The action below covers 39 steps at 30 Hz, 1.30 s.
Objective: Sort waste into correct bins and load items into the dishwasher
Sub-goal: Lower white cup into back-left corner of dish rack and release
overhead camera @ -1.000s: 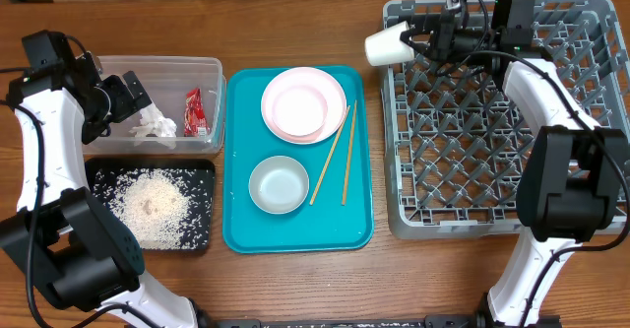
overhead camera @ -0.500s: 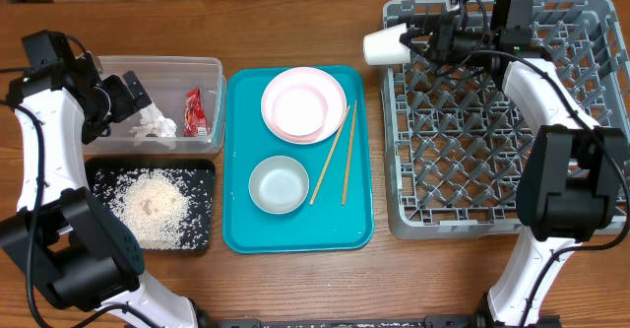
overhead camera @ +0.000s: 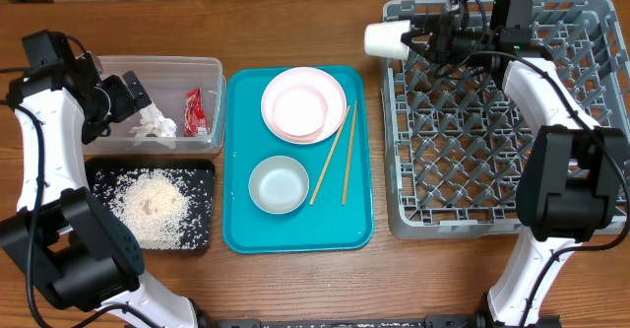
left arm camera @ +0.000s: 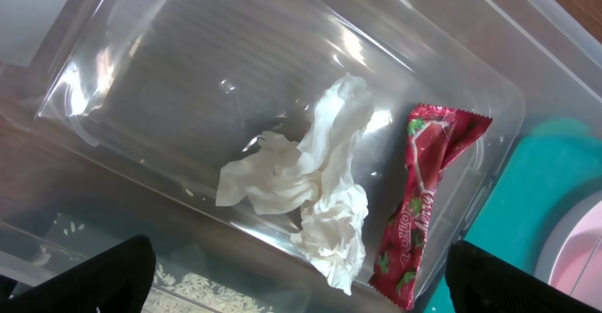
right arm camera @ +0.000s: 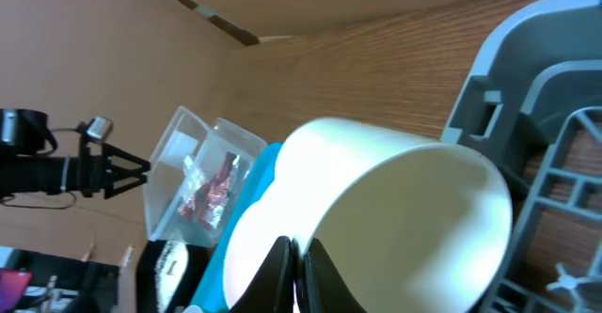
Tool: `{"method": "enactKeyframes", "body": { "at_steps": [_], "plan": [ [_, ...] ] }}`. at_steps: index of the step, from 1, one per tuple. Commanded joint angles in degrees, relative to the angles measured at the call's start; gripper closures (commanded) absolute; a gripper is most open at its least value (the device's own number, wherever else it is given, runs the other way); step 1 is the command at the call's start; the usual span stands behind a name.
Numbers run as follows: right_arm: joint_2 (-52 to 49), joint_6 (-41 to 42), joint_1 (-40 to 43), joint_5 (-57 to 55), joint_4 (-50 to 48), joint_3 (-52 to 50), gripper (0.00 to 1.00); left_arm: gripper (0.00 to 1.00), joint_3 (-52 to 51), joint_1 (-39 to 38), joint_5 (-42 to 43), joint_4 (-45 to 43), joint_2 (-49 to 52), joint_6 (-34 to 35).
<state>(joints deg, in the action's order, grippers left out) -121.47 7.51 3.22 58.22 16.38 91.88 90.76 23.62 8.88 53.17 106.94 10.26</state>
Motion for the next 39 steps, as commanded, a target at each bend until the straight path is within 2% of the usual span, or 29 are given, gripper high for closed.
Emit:
{"method": "enactKeyframes", "body": {
  "at_steps": [1, 16, 27, 33, 39],
  "plan": [
    [-2.0, -1.8, 0.0, -7.4, 0.9, 0.3, 0.96, 0.0, 0.9, -0.4, -0.5, 0.1, -2.0, -1.1],
    [-2.0, -3.5, 0.0, -8.7, 0.6, 0.3, 0.96, 0.0, 0.9, -0.4, -0.5, 0.1, -2.0, -1.1],
    [-2.0, -3.5, -0.6, -2.4, -3.0, 0.3, 0.96, 0.0, 0.9, -0.4, -0.5, 0.1, -2.0, -1.1],
    [-2.0, -1.0, -1.3, 3.4, -8.4, 0.3, 0.96, 0.0, 0.9, -0.4, -0.5, 0.1, -2.0, -1.1],
    [-2.0, -2.1, -1.3, 1.6, -5.4, 0.3, 0.96, 0.0, 0.9, -0.4, -0.5, 0.1, -2.0, -1.1]
  ]
}}
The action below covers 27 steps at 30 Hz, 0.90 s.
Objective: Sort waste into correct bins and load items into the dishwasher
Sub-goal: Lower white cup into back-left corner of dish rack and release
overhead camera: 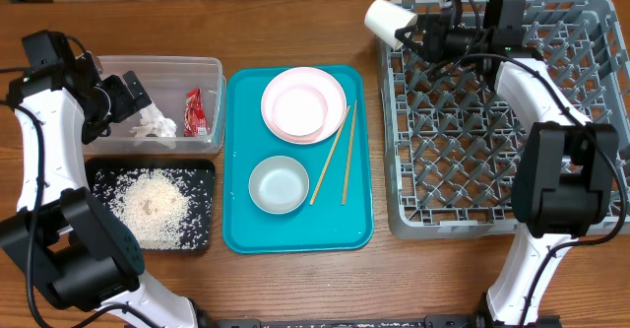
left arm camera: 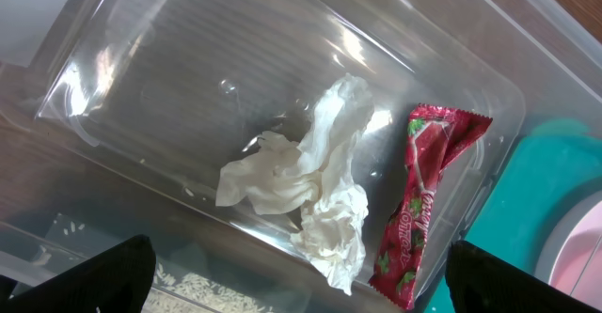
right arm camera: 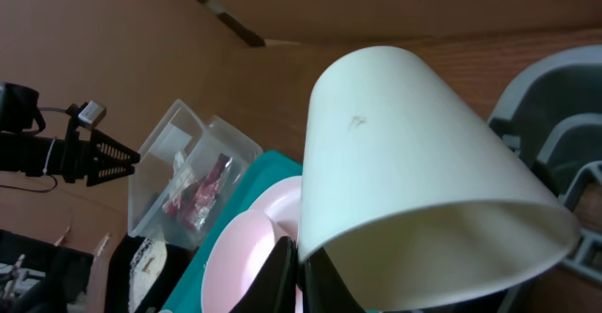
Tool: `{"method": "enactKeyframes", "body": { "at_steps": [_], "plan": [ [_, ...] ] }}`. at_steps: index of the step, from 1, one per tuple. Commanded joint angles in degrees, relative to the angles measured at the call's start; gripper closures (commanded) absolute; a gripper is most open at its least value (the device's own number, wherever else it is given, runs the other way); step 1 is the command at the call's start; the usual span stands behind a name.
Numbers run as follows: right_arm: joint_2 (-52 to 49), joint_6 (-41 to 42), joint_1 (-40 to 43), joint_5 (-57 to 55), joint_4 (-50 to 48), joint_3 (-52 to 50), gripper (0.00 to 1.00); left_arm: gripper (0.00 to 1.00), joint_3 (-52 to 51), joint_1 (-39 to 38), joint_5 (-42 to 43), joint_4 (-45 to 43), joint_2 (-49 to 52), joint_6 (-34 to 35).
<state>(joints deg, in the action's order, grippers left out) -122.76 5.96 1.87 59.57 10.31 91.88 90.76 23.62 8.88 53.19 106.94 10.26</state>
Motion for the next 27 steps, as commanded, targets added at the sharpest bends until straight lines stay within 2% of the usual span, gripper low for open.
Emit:
{"method": "enactKeyframes", "body": {
  "at_steps": [1, 9, 27],
  "plan": [
    [-0.7, -1.4, 0.0, -0.1, 1.4, 0.2, 0.96, 0.0, 0.9, -0.4, -0.5, 0.1, -2.0, -1.1],
    [-0.8, -4.6, 0.1, -4.5, 3.5, -2.2, 0.96, 0.0, 0.9, -0.4, -0.5, 0.1, -2.0, -1.1],
    [-0.8, -4.8, 0.2, -10.2, 7.9, -2.6, 0.96, 0.0, 0.9, -0.4, -0.5, 0.1, -2.0, -1.1]
  ]
}}
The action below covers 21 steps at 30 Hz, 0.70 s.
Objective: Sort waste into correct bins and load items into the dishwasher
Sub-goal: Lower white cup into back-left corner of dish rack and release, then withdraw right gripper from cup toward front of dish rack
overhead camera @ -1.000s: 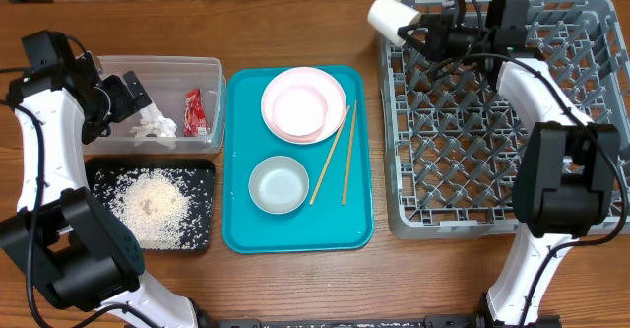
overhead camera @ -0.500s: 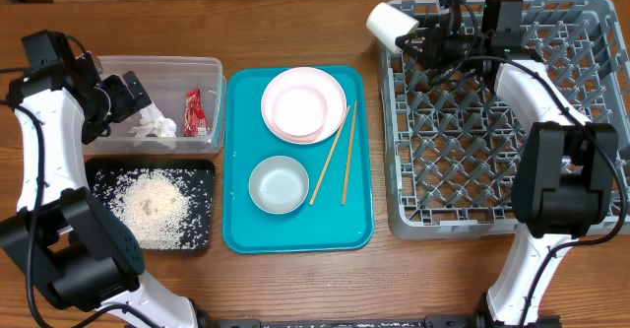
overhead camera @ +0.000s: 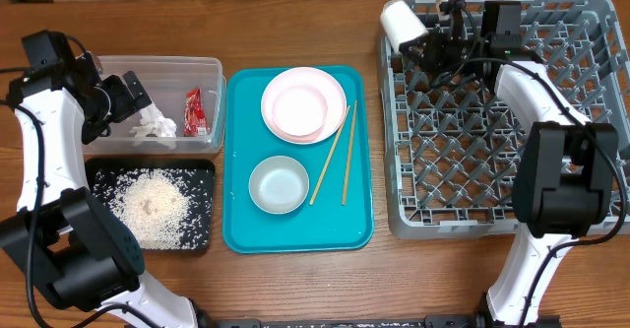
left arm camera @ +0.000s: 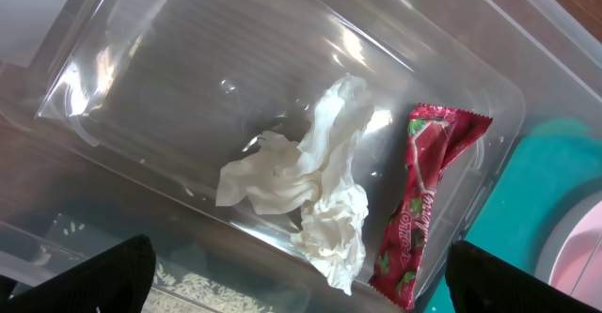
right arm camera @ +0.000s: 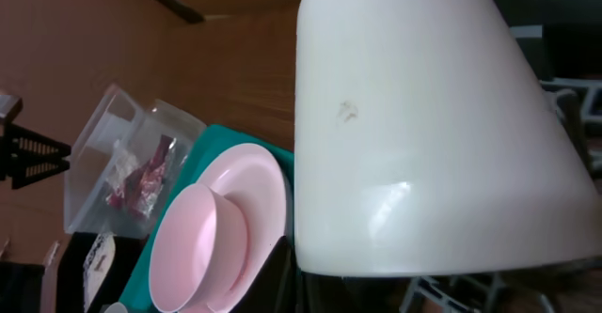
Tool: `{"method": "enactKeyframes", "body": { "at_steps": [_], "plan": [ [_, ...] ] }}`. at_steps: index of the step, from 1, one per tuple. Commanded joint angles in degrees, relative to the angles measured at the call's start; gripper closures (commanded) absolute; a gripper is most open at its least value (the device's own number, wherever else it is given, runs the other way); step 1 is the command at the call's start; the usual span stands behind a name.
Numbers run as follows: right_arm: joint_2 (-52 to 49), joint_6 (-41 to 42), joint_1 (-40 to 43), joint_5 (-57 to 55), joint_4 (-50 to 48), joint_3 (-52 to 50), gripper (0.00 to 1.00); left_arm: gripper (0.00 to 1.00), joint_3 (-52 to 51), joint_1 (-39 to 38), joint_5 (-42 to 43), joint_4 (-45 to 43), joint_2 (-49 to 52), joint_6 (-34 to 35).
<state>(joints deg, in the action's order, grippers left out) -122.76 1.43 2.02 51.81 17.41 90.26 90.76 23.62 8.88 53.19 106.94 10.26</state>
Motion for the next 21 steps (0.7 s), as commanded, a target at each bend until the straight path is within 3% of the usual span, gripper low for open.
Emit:
{"method": "enactKeyframes", "body": {
  "at_steps": [1, 3, 4, 5, 15, 21],
  "plan": [
    [-0.8, -0.2, 0.2, -2.5, 1.1, -1.0, 0.96, 0.0, 0.9, -0.4, -0.5, 0.1, -2.0, -1.1],
    [-0.8, -0.2, 0.9, -2.4, 1.9, -0.9, 0.93, 0.0, 0.9, -0.4, -0.5, 0.1, -2.0, -1.1],
    [-0.8, -0.1, 1.2, -2.2, 2.3, -0.9, 0.67, 0.0, 0.9, -0.4, -0.5, 0.1, -2.0, -1.1],
    [-0.7, 0.3, 1.6, -2.0, 2.5, -0.9, 0.02, 0.0, 0.9, -0.4, -0.5, 0.1, -2.0, -1.1],
    [3.0, 2.7, 3.9, 0.2, 5.9, -0.9, 0.0, 0.0, 0.9, -0.4, -0.5, 0.1, -2.0, -1.1],
    [9.1, 2.9, 3.9, -7.2, 13.3, -0.9, 0.0, 0.0, 0.9, -0.4, -0.5, 0.1, -2.0, -1.1]
  ]
}}
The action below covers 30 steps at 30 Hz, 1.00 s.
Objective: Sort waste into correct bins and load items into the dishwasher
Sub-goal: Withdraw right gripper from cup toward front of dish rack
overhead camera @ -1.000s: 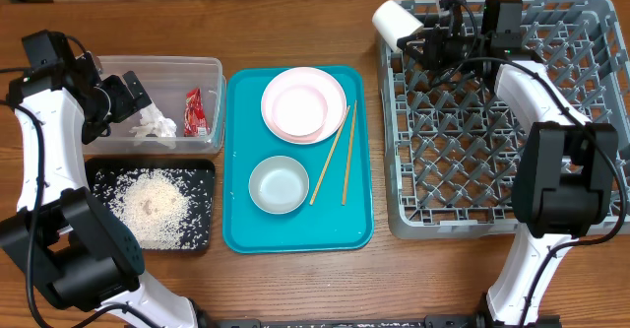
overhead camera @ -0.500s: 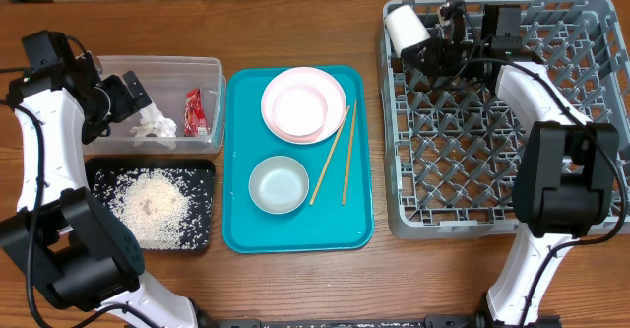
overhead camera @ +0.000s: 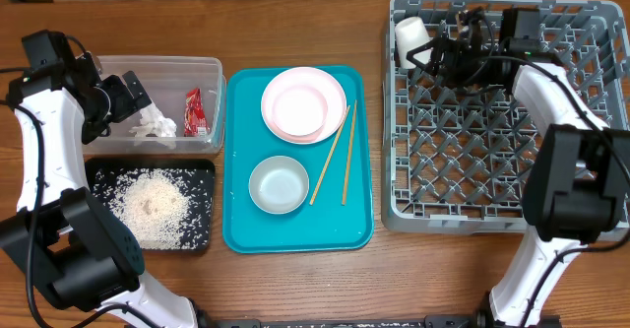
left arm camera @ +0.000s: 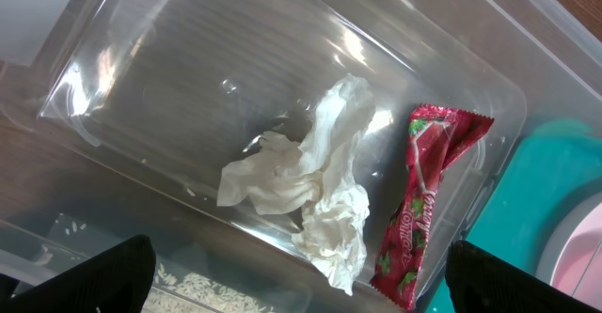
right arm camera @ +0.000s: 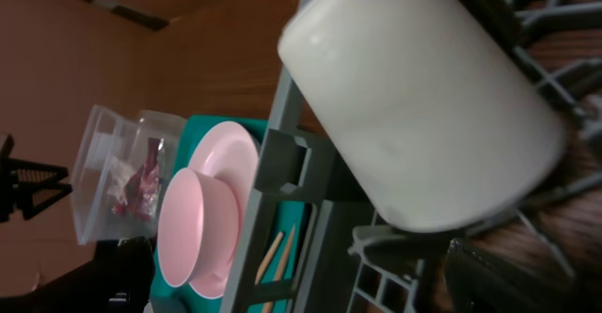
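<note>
A white cup (overhead camera: 410, 34) stands bottom up in the far left corner of the grey dish rack (overhead camera: 492, 220). In the right wrist view the cup (right arm camera: 423, 97) rests among the rack's pegs. My right gripper (overhead camera: 445, 54) is open just to its right, touching nothing (right arm camera: 310, 285). My left gripper (overhead camera: 133, 97) hangs open over the clear bin (overhead camera: 212, 67), which holds a crumpled tissue (left arm camera: 315, 186) and a red wrapper (left arm camera: 423, 200). A pink bowl (overhead camera: 298, 106), a grey bowl (overhead camera: 279, 184) and chopsticks (overhead camera: 338, 156) lie on the teal tray (overhead camera: 246, 229).
A black tray (overhead camera: 202, 170) with loose rice (overhead camera: 153, 205) sits in front of the clear bin. The pink bowl stands on a pink plate (overhead camera: 337, 90). The rest of the rack holds nothing. Bare wood lies between tray and rack.
My right gripper was shut on the cup over the rack's far left corner. Now the cup stands in that corner and the gripper is open beside it. The left arm has not moved.
My right gripper held the cup on its side just outside the rack's far left edge. Then the cup was raised and tilted at the rack's corner, then over the corner. Now it rests in the rack, released. The left gripper stayed open over the clear bin throughout.
</note>
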Tool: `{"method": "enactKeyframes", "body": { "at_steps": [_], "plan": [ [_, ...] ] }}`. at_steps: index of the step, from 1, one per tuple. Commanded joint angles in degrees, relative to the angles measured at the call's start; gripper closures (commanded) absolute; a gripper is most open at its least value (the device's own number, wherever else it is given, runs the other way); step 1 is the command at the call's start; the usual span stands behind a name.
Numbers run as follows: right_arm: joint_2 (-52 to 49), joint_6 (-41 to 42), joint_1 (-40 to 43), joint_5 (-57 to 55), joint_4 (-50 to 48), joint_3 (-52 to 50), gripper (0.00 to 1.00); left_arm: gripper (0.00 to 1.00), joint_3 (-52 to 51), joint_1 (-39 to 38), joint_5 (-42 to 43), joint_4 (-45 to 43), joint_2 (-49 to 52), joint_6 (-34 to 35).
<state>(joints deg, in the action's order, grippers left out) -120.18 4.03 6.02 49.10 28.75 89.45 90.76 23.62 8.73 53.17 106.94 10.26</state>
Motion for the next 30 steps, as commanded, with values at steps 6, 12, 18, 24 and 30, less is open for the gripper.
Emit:
{"method": "enactKeyframes", "body": {
  "at_steps": [6, 12, 18, 24, 30],
  "plan": [
    [12.6, 0.3, -0.9, -14.7, 10.5, -0.1, 0.0, 0.0, 0.9, -0.4, -0.4, 0.2, -2.0, -1.1],
    [16.0, 1.0, -7.3, -30.8, 19.0, -0.1, 0.0, 0.0, 0.9, -0.4, -0.4, 0.2, -2.0, -1.1],
    [16.0, 2.6, -18.9, -45.3, 21.9, -0.2, 0.0, 0.0, 0.9, -0.4, -0.3, 0.1, -2.0, -1.1],
    [15.7, 2.7, -25.4, -50.9, 22.1, -0.2, 0.0, 0.0, 0.9, -0.4, -0.3, 0.2, -2.0, -1.1],
    [15.5, 6.8, -24.9, -53.1, 22.6, -0.2, 0.31, 0.0, 0.9, -0.4, -0.3, 0.1, -2.0, -1.1]
  ]
}}
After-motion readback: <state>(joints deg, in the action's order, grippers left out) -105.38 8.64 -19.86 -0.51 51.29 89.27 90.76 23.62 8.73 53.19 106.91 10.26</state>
